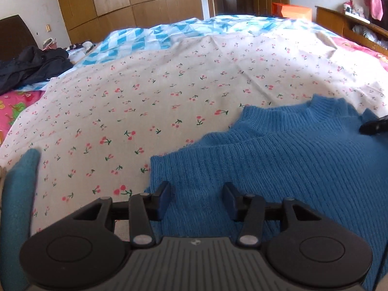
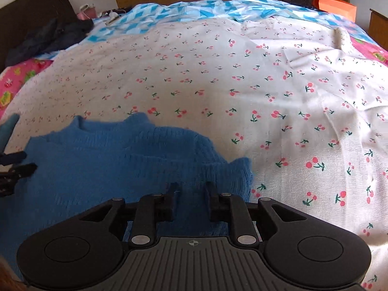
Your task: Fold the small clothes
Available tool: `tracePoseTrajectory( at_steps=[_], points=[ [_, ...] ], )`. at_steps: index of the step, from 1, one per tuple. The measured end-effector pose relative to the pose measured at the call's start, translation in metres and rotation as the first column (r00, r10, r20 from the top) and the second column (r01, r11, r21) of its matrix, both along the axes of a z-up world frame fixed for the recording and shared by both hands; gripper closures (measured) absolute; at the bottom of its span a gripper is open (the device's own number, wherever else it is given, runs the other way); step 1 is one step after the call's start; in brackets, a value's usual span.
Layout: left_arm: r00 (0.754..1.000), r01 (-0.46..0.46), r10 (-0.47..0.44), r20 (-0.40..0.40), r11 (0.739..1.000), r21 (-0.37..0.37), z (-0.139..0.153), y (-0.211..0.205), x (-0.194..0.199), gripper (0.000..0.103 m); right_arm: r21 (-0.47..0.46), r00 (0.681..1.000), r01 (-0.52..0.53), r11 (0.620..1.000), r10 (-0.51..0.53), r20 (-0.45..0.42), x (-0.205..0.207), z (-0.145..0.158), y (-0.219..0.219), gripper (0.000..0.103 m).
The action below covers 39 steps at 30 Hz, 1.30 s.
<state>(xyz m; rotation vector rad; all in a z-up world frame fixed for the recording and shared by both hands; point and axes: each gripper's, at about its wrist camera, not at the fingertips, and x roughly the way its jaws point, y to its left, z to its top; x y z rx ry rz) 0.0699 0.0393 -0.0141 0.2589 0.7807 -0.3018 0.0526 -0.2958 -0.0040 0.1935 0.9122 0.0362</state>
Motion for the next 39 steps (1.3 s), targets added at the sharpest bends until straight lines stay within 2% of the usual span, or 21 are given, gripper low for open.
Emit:
tracePoseTrajectory(
  at_steps=[3, 8, 10, 11, 13, 14, 16, 20, 21, 23, 26, 29, 33, 35, 38, 39],
  points=[
    [0.999, -0.024, 0.024, 0.032, 1.000, -0.005, 0.017, 0.002, -0.007, 0.050, -0.062, 0.999, 0.026, 0.998, -0.024, 0.037, -0.010, 0.015, 0.005, 0.081],
    [0.998, -0.053, 0.055, 0.022, 0.997, -0.054, 0.039, 0.022, -0.033, 0.050, -0.037, 0.998, 0.005, 0.999, -0.003, 0.069, -0.048, 0.037, 0.010, 0.077],
    [0.998, -0.057, 0.057, -0.008, 0.996, -0.074, 0.038, 0.030, -0.046, 0.050, -0.035, 0.999, 0.014, 0.999, -0.012, 0.046, -0.058, 0.034, 0.010, 0.069],
    [0.998, -0.060, 0.058, -0.035, 0.996, -0.069, 0.033, 0.031, -0.049, 0.050, -0.043, 1.000, 0.019, 0.999, -0.018, 0.025, -0.058, 0.027, 0.010, 0.060],
    [0.994, -0.071, 0.071, -0.084, 0.997, 0.004, 0.014, 0.026, -0.047, 0.047, -0.102, 0.999, 0.045, 0.994, -0.048, -0.025, -0.053, 0.010, 0.011, 0.063],
    [0.993, -0.072, 0.074, -0.097, 0.997, 0.029, 0.005, 0.025, -0.044, 0.046, -0.078, 0.997, 0.066, 0.995, -0.069, -0.041, -0.049, 0.005, 0.006, 0.064],
    [0.988, -0.107, 0.108, -0.113, 0.994, 0.014, 0.005, 0.027, -0.042, 0.042, -0.033, 0.991, 0.125, 0.992, -0.126, -0.039, -0.047, 0.006, -0.004, 0.070],
    [0.986, -0.151, 0.150, -0.073, 0.988, -0.018, 0.029, 0.038, -0.060, 0.043, -0.095, 0.993, 0.112, 0.989, -0.109, 0.034, -0.062, 0.037, 0.011, 0.068],
    [0.982, -0.177, 0.174, -0.076, 0.984, -0.030, 0.033, 0.043, -0.066, 0.043, -0.108, 0.995, 0.094, 0.990, -0.088, 0.056, -0.067, 0.046, 0.020, 0.063],
    [0.964, -0.241, 0.229, -0.134, 0.967, -0.081, 0.034, 0.058, -0.075, 0.043, -0.098, 0.995, 0.037, 0.995, -0.028, 0.092, -0.070, 0.060, 0.040, 0.063],
    [0.923, -0.328, 0.277, -0.265, 0.929, -0.173, 0.024, 0.072, -0.087, 0.043, 0.012, 0.992, -0.098, 0.995, 0.097, 0.082, -0.057, 0.068, 0.080, 0.059],
    [0.901, -0.373, 0.306, -0.307, 0.909, -0.189, 0.010, 0.071, -0.098, 0.043, 0.111, 0.976, -0.219, 0.969, 0.216, 0.039, -0.031, 0.065, 0.136, 0.056],
    [0.918, -0.340, 0.278, -0.282, 0.918, -0.203, 0.010, 0.065, -0.108, 0.042, 0.117, 0.935, -0.350, 0.929, 0.355, -0.026, 0.006, 0.052, 0.221, 0.054],
    [0.925, -0.318, 0.247, -0.288, 0.919, -0.231, 0.009, 0.065, -0.109, 0.042, 0.103, 0.919, -0.378, 0.920, 0.387, -0.074, 0.022, 0.043, 0.254, 0.053],
    [0.934, -0.292, 0.219, -0.284, 0.924, -0.248, 0.009, 0.065, -0.111, 0.042, -0.020, 0.906, -0.403, 0.915, 0.396, -0.153, 0.042, 0.026, 0.297, 0.052],
    [0.935, -0.286, 0.211, -0.285, 0.923, -0.256, 0.009, 0.066, -0.111, 0.043, -0.056, 0.901, -0.408, 0.911, 0.393, -0.182, 0.047, 0.019, 0.307, 0.049]
  ],
)
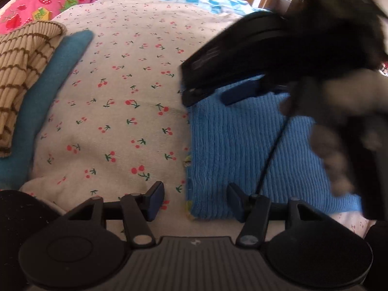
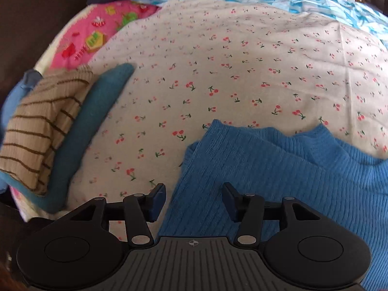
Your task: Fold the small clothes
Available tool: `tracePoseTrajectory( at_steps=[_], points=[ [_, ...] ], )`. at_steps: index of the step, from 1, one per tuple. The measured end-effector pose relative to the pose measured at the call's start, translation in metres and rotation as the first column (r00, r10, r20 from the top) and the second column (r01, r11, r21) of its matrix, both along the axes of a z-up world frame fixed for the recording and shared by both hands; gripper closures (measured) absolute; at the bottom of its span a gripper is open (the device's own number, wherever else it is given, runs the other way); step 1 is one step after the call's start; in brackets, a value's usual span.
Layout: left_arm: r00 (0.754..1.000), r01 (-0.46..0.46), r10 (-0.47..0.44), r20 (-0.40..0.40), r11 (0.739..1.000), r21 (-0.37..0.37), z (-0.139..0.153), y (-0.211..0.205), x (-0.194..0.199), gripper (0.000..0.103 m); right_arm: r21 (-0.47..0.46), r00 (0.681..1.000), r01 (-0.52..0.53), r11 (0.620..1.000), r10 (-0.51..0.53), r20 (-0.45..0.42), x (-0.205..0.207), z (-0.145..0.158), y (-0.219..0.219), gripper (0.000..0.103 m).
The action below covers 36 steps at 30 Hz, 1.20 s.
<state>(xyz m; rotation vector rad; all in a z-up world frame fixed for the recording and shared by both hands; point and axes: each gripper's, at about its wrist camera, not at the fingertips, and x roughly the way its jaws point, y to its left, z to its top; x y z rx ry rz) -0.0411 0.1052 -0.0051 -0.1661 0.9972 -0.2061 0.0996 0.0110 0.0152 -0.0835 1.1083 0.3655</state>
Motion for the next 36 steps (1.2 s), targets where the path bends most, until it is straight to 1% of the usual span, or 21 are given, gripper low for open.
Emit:
tracePoseTrajectory(
  at_steps=[3, 5, 6, 7, 9, 11, 12, 14, 17, 19, 21, 23, 24, 25, 26, 27, 28, 30, 32, 34, 36],
  points=[
    [1.000, 0.020, -0.020, -0.002, 1.000, -0.013, -0.001, 0.002, 0.000, 0.042, -0.066, 1.000, -0.020, 0.998, 0.019, -0.021, 0.009, -0.013, 0.016, 0.042],
    [1.000, 0.018, -0.018, -0.009, 0.999, -0.032, -0.001, 0.006, 0.001, 0.043, -0.126, 0.998, -0.056, 0.990, 0.057, 0.005, 0.008, -0.020, 0.026, 0.042],
    [1.000, 0.014, -0.015, -0.012, 0.999, -0.043, -0.001, 0.008, 0.002, 0.043, -0.146, 0.997, -0.072, 0.987, 0.075, 0.012, 0.008, -0.022, 0.027, 0.045],
    [1.000, 0.011, -0.012, -0.014, 0.999, -0.052, -0.001, 0.009, 0.002, 0.042, -0.155, 0.997, -0.076, 0.985, 0.080, 0.019, 0.007, -0.022, 0.026, 0.049],
    [1.000, 0.001, -0.002, -0.009, 0.998, -0.060, 0.002, 0.013, 0.000, 0.042, -0.155, 0.998, -0.056, 0.986, 0.061, 0.026, 0.009, -0.016, 0.016, 0.080],
    [1.000, -0.016, 0.017, 0.006, 0.998, -0.056, 0.005, 0.015, -0.003, 0.041, -0.093, 1.000, -0.026, 0.995, 0.027, 0.008, 0.013, -0.005, -0.003, 0.091],
    [1.000, -0.024, 0.025, 0.015, 0.998, -0.054, 0.006, 0.015, -0.004, 0.038, -0.059, 1.000, -0.014, 0.998, 0.014, 0.007, 0.015, -0.001, -0.010, 0.093],
    [0.999, -0.038, 0.039, 0.029, 0.998, -0.047, 0.009, 0.015, -0.007, 0.036, -0.015, 1.000, -0.002, 1.000, 0.002, 0.028, 0.013, 0.010, -0.023, 0.093],
    [0.998, -0.033, 0.036, 0.060, 0.998, -0.047, 0.014, 0.011, -0.014, 0.028, 0.056, 0.998, 0.022, 0.998, -0.025, 0.054, 0.006, 0.024, -0.045, 0.093],
    [0.997, -0.030, 0.032, 0.074, 0.999, -0.025, 0.015, 0.005, -0.018, 0.017, 0.114, 0.997, 0.038, 0.993, -0.045, 0.061, 0.002, 0.030, -0.061, 0.093],
    [0.997, -0.015, 0.014, 0.077, 1.000, 0.015, 0.012, -0.005, -0.016, 0.016, 0.161, 0.996, 0.051, 0.986, -0.062, 0.064, -0.001, 0.033, -0.074, 0.093],
    [0.994, -0.010, 0.003, 0.113, 0.998, 0.059, 0.012, -0.013, -0.014, 0.016, 0.197, 0.996, 0.059, 0.979, -0.073, 0.060, -0.004, 0.033, -0.085, 0.093],
    [0.992, 0.002, -0.012, 0.125, 0.997, 0.073, 0.012, -0.019, -0.011, 0.021, 0.212, 0.995, 0.064, 0.975, -0.079, 0.061, -0.007, 0.033, -0.091, 0.093],
    [0.990, 0.026, -0.036, 0.133, 0.997, 0.080, 0.012, -0.026, -0.009, 0.037, 0.226, 0.994, 0.070, 0.972, -0.086, 0.062, -0.009, 0.034, -0.098, 0.093],
    [0.990, 0.048, -0.060, 0.131, 0.995, 0.086, 0.013, -0.033, -0.006, 0.047, 0.241, 0.994, 0.077, 0.967, -0.094, 0.062, -0.010, 0.036, -0.104, 0.093],
    [0.989, 0.071, -0.081, 0.122, 0.994, 0.087, 0.016, -0.041, -0.003, 0.066, 0.265, 0.992, 0.088, 0.960, -0.107, 0.061, -0.013, 0.038, -0.114, 0.093],
    [0.988, 0.093, -0.102, 0.119, 0.993, 0.078, 0.019, -0.048, -0.001, 0.080, 0.285, 0.991, 0.098, 0.954, -0.120, 0.062, -0.015, 0.041, -0.124, 0.093],
    [0.981, 0.139, -0.145, 0.132, 0.989, 0.058, 0.028, -0.061, 0.001, 0.083, 0.308, 0.986, 0.112, 0.945, -0.144, 0.081, -0.023, 0.050, -0.147, 0.093],
    [0.964, 0.206, -0.209, 0.163, 0.978, 0.037, 0.042, -0.076, 0.000, 0.084, 0.320, 0.980, 0.131, 0.938, -0.172, 0.103, -0.032, 0.059, -0.173, 0.093],
    [0.940, 0.280, -0.278, 0.196, 0.960, 0.018, 0.054, -0.094, -0.001, 0.084, 0.341, 0.971, 0.167, 0.925, -0.214, 0.103, -0.038, 0.064, -0.203, 0.093],
    [0.918, 0.346, -0.340, 0.206, 0.938, 0.004, 0.059, -0.117, 0.001, 0.084, 0.355, 0.960, 0.211, 0.911, -0.261, 0.099, -0.042, 0.067, -0.233, 0.093]
  ],
)
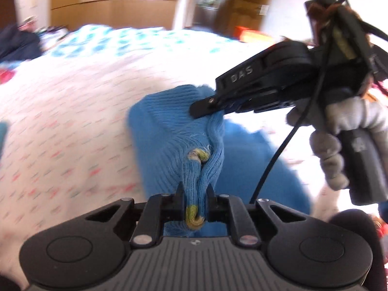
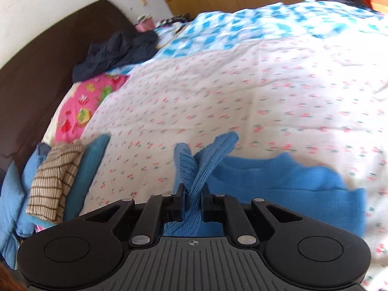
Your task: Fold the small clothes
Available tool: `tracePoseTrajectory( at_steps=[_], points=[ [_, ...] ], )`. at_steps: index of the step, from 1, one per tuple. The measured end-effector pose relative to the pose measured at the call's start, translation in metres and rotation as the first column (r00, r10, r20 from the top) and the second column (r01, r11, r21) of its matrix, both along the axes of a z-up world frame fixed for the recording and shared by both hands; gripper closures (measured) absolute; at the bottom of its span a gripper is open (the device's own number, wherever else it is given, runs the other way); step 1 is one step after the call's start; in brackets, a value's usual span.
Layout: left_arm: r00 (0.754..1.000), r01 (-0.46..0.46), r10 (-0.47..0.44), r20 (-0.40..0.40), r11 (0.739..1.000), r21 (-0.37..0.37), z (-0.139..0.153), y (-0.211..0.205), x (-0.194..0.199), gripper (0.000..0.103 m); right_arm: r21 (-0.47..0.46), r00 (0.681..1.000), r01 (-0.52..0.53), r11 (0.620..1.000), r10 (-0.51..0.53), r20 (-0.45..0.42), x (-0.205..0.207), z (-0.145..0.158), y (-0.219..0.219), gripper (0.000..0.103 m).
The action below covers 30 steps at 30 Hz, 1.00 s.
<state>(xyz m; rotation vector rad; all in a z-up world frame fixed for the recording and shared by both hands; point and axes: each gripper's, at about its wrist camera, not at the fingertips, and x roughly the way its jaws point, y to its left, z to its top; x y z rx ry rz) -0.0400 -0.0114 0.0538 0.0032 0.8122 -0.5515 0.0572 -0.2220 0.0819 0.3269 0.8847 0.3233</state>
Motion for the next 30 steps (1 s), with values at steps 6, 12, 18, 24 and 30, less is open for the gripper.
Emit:
tracePoseTrajectory(
  at_steps=[6, 12, 18, 24, 30],
  points=[
    [0.987, 0.155, -0.155, -0.029, 0.988, -0.002, -0.011, -0.072, 0.007, 0.084, -0.013, 0.993, 0.115, 0.993, -0.115, -0.018, -0.011, -0.010, -0.068, 0.093],
    [0.974, 0.216, -0.213, -0.075, 0.976, 0.026, -0.030, -0.115, 0.004, 0.084, -0.001, 0.981, 0.177, 0.984, -0.176, -0.083, -0.019, -0.039, -0.111, 0.093],
    [0.965, 0.257, -0.253, -0.077, 0.965, 0.045, -0.034, -0.131, 0.003, 0.081, 0.006, 0.971, 0.204, 0.979, -0.202, -0.125, -0.020, -0.061, -0.126, 0.093],
    [0.951, 0.301, -0.297, -0.085, 0.953, 0.038, -0.035, -0.144, -0.012, 0.078, -0.003, 0.962, 0.232, 0.973, -0.230, -0.147, -0.023, -0.071, -0.137, 0.093],
    [0.918, 0.387, -0.382, -0.112, 0.922, 0.024, -0.032, -0.141, -0.022, 0.060, -0.031, 0.965, 0.201, 0.979, -0.204, -0.166, -0.031, -0.068, -0.140, 0.075]
  ],
)
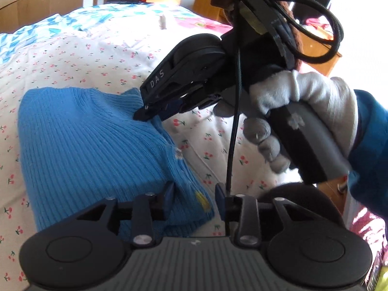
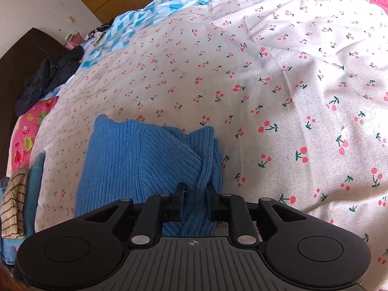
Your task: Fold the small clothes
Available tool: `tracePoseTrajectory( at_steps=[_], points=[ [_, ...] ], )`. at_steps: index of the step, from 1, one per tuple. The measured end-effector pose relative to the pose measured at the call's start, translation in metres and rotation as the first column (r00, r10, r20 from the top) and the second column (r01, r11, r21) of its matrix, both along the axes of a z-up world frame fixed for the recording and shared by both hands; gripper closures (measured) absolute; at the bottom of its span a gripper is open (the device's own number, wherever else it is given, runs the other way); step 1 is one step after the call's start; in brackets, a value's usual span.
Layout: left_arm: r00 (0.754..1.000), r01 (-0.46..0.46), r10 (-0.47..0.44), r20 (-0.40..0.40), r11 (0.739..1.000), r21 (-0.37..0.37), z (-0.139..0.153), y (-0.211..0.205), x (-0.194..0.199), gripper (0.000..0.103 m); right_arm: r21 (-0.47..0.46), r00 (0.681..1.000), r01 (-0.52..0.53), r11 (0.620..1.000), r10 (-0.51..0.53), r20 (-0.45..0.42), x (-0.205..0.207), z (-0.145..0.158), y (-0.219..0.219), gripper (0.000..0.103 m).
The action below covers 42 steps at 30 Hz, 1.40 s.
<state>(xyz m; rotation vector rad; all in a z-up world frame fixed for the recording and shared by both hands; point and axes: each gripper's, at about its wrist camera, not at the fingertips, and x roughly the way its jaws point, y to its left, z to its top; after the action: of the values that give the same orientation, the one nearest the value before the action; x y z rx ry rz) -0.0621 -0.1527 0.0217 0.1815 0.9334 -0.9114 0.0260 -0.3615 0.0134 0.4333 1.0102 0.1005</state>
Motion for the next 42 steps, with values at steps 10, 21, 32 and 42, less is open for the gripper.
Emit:
tracePoseTrajectory(
  at_steps=[10, 21, 32, 42],
  points=[
    [0.999, -0.033, 0.029, -0.042, 0.994, -0.105, 0.036, 0.072, -0.004, 0.052, -0.021, 0.997, -0.033, 0.999, 0.035, 0.074, -0.060, 0.039, 0.017, 0.064],
    [0.980, -0.177, 0.182, 0.076, 0.982, -0.069, 0.022, 0.097, 0.030, 0.046, -0.119, 0.990, -0.132, 0.984, 0.125, -0.070, -0.079, 0.017, 0.061, 0.096],
    [0.983, -0.109, 0.101, 0.153, 0.993, 0.045, -0.015, 0.064, 0.033, 0.042, -0.102, 0.986, -0.131, 0.986, 0.118, -0.121, -0.094, 0.012, 0.056, 0.089],
    [0.980, -0.098, 0.087, 0.180, 0.994, 0.053, -0.016, 0.061, 0.027, 0.035, -0.081, 0.996, 0.030, 0.996, -0.023, 0.081, -0.033, 0.042, 0.032, 0.065]
  ],
)
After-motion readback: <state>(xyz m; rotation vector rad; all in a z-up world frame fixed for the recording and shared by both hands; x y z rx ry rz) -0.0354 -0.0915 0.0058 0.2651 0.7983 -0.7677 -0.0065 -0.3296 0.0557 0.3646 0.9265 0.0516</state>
